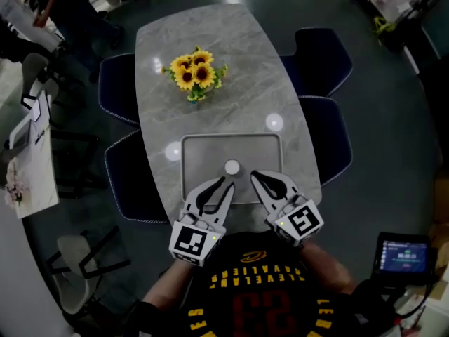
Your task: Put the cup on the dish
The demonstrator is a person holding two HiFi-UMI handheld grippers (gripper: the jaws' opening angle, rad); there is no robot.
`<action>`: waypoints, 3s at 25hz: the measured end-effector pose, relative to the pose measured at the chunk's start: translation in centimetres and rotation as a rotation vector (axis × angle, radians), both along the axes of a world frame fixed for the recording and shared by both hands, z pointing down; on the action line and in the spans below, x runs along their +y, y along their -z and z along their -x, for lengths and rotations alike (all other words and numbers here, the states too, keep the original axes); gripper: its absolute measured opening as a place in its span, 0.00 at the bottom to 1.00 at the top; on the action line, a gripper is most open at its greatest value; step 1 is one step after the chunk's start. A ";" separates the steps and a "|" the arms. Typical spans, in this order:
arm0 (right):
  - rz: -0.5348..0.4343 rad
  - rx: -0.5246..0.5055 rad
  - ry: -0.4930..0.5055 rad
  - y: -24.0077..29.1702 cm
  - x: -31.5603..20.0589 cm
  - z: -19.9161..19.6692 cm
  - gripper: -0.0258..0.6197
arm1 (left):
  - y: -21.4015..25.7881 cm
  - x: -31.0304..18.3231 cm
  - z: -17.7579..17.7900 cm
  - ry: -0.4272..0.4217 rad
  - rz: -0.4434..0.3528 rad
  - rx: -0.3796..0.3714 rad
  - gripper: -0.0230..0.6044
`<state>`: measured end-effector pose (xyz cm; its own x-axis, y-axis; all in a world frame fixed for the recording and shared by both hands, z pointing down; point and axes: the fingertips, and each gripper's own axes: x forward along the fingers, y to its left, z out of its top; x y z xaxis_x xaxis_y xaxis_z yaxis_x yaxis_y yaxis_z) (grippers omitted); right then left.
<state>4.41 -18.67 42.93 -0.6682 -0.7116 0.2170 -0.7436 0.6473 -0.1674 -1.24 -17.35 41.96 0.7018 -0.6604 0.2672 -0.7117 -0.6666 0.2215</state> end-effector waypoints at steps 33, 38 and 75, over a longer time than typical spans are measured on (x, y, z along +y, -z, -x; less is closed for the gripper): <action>-0.096 -0.060 -0.011 5.5 0.5 1.8 0.05 | 4.7 0.4 -1.0 -0.003 0.002 0.075 0.04; -0.114 -0.046 -0.004 5.7 0.6 2.1 0.05 | 4.6 0.5 -0.9 0.001 0.014 0.065 0.04; -0.101 -0.036 0.009 5.1 1.0 2.2 0.05 | 3.8 0.5 -1.1 -0.001 0.015 0.048 0.04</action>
